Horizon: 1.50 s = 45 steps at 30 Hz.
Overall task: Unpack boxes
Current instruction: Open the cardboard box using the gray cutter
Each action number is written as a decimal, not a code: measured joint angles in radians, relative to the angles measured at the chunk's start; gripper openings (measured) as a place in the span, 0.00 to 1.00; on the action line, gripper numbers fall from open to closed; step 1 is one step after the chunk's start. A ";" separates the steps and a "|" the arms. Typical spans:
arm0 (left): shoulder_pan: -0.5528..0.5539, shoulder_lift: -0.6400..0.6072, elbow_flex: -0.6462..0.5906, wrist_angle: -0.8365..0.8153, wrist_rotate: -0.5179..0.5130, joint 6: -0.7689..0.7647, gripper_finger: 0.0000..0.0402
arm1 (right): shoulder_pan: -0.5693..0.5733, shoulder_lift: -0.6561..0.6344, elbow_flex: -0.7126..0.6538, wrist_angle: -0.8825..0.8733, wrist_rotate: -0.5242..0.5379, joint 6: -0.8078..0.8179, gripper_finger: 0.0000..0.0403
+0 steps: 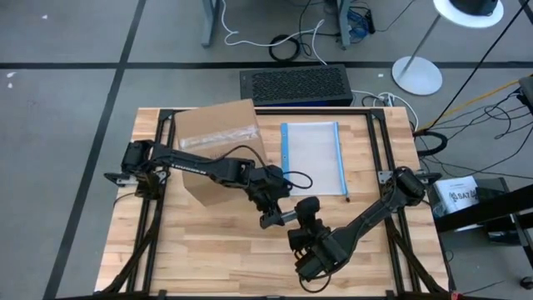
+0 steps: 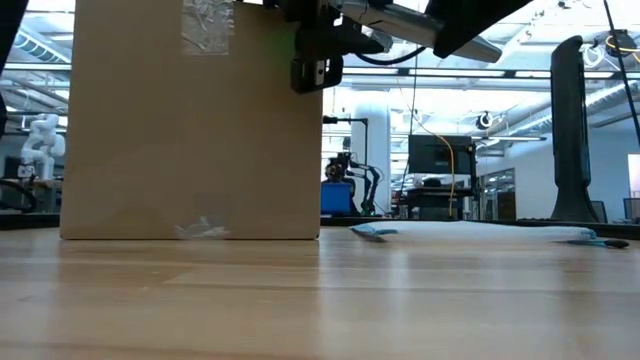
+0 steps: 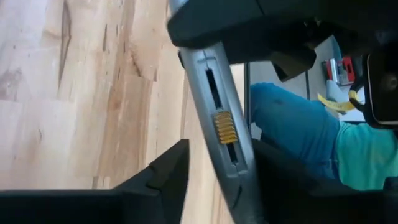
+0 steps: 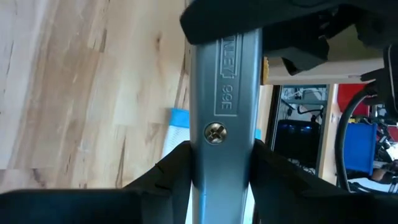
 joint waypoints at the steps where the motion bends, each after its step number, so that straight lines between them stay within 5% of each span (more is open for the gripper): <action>1: 0.000 0.000 0.000 0.001 0.000 0.003 0.35 | 0.000 0.000 -0.001 0.000 0.000 0.001 0.32; 6: -0.002 0.000 -0.001 -0.011 -0.009 0.038 0.17 | 0.002 0.000 -0.001 -0.004 0.006 0.004 0.32; 27: -0.019 0.004 0.031 -0.060 -0.076 0.128 0.16 | 0.065 -0.052 -0.001 -0.169 -0.165 0.424 0.49; 45: -0.031 0.006 0.194 -0.209 -0.167 0.235 0.16 | 0.273 -0.344 -0.007 -0.167 -0.083 0.838 0.49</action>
